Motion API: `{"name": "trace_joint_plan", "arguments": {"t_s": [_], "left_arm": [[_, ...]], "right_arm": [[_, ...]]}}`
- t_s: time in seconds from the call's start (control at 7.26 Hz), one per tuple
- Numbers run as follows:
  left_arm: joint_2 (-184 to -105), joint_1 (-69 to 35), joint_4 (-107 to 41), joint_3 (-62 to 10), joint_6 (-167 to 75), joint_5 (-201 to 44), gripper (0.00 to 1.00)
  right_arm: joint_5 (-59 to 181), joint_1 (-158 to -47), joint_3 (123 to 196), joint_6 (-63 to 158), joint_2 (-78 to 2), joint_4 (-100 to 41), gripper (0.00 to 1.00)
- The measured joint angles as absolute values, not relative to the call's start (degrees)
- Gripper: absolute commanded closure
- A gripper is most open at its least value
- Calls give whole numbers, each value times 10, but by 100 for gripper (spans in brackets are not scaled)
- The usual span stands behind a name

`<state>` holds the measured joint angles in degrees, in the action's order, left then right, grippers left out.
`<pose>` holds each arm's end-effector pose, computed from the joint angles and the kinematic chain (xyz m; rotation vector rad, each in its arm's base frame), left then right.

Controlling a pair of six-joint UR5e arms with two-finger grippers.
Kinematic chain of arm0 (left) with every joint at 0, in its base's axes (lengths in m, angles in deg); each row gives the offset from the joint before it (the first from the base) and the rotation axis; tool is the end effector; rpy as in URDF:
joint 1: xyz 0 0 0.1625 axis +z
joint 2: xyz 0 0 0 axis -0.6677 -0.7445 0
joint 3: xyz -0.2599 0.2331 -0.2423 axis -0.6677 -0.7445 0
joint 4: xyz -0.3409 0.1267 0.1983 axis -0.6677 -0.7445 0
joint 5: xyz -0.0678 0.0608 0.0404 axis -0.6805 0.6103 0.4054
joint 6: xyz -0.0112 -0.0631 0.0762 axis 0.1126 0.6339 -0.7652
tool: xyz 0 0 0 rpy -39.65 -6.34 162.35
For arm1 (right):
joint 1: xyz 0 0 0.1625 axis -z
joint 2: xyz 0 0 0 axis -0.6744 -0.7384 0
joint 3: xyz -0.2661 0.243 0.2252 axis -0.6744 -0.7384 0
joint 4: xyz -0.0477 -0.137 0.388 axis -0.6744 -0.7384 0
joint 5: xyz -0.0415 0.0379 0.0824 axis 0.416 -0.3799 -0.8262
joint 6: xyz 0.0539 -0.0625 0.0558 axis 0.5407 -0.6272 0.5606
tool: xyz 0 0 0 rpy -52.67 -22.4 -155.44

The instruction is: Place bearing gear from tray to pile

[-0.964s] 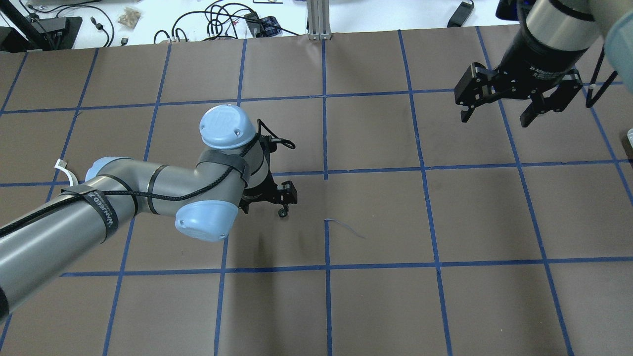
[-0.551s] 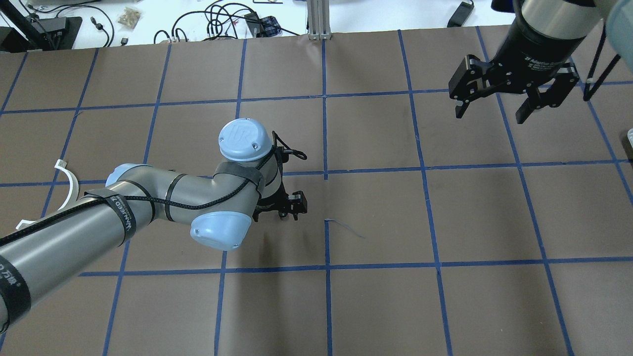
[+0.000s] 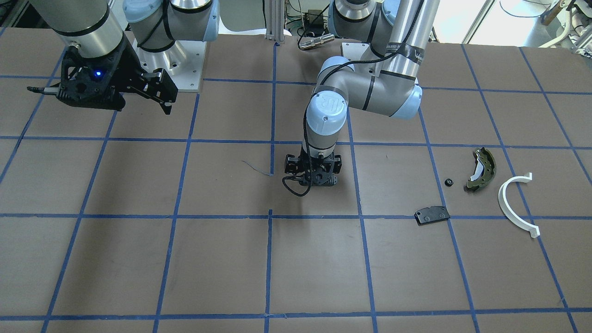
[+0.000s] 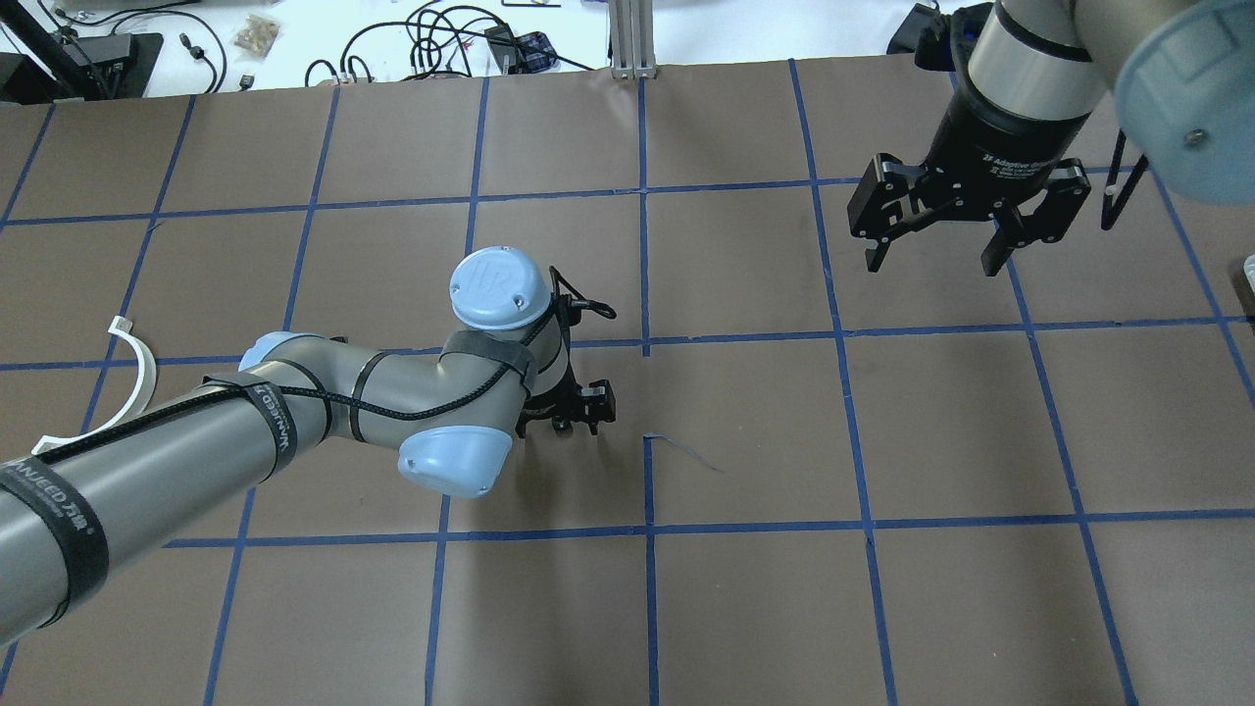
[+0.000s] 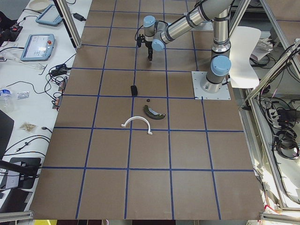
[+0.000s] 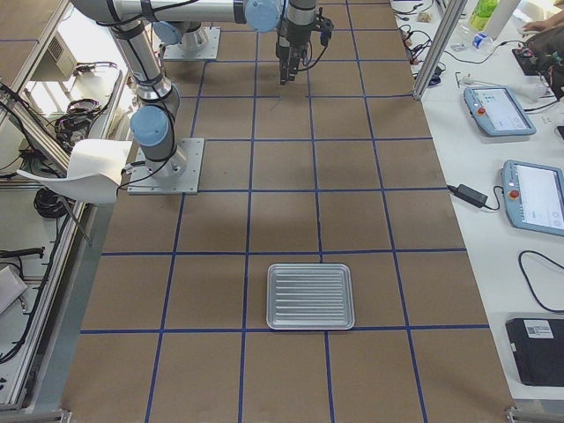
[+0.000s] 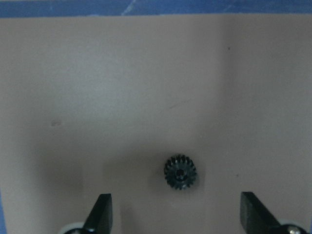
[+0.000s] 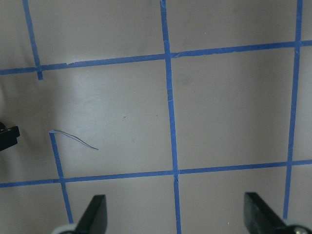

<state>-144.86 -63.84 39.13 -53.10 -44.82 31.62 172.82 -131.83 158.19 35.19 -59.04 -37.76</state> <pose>-0.2668 -0.4459 0.1644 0.0089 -3.1277 -0.0836 0.1313 -0.4751 0.4731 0.1249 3.1115 0.1556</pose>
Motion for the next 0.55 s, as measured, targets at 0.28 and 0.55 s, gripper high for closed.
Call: {"name": "trace_joint_plan", "arguments": {"t_s": [0.28,0.55], "left_arm": [[-1455,-638,406,-531,-453,319,100],[-1450,-638,409,-530,-455,320,100]], "right_arm": [[1729,-1316,1584,353,-590,-378,0],[1729,-1315,1586,356,-590,-377,0]]}}
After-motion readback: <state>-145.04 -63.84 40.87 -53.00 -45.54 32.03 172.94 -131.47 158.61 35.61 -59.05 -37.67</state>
